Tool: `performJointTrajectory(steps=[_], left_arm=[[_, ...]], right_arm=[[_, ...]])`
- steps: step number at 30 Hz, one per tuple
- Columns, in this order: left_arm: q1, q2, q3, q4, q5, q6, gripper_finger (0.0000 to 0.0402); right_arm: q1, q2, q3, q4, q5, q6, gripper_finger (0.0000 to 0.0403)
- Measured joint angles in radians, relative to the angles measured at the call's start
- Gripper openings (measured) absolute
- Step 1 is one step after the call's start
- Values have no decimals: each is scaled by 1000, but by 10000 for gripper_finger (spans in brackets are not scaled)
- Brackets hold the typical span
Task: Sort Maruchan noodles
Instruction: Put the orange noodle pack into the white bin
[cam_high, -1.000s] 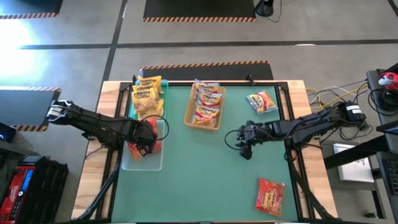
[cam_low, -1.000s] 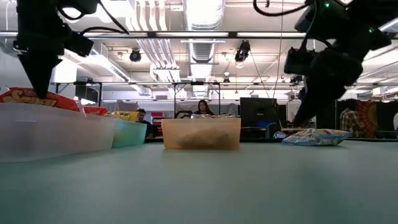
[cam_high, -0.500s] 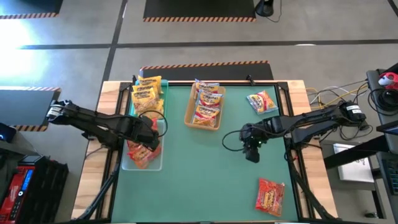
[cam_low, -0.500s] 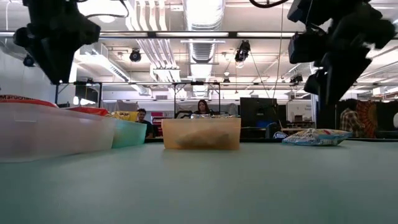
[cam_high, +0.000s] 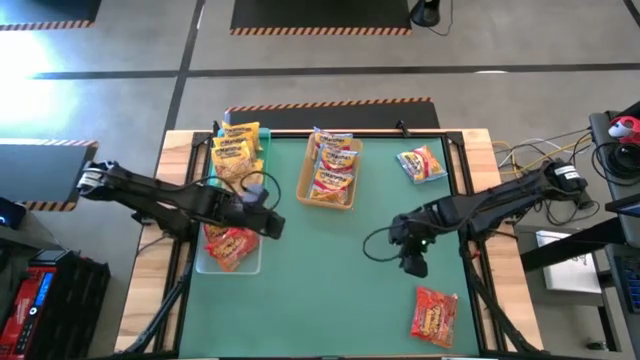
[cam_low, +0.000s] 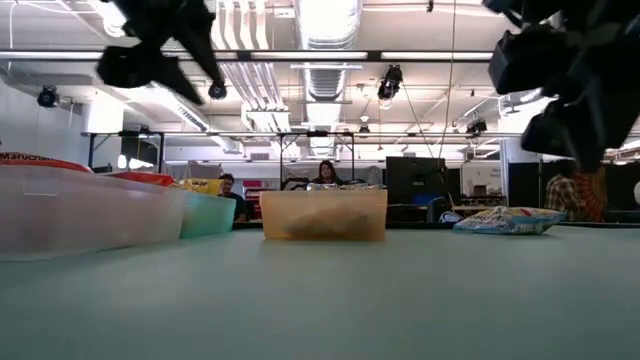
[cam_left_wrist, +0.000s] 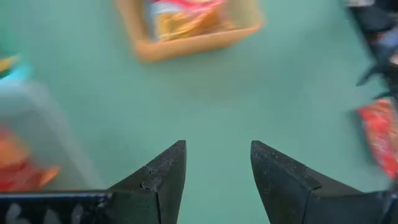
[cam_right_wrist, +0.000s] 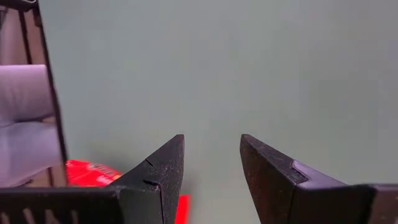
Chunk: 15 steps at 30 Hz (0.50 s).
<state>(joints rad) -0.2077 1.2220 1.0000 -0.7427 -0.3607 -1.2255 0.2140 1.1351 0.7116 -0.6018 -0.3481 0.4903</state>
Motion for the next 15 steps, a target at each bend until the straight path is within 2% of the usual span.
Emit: performJointTrajectory(steps=[5, 11, 15], left_arm=[[0, 54, 0, 172, 0, 157, 162], [-25, 132, 0, 340, 2, 215, 162], [-57, 186, 0, 466, 3, 267, 162]], right_arm=[[111, 0, 0, -1, -6, 171, 148], [278, 0, 0, 2, -158, 367, 148], [394, 0, 0, 8, -187, 546, 148]])
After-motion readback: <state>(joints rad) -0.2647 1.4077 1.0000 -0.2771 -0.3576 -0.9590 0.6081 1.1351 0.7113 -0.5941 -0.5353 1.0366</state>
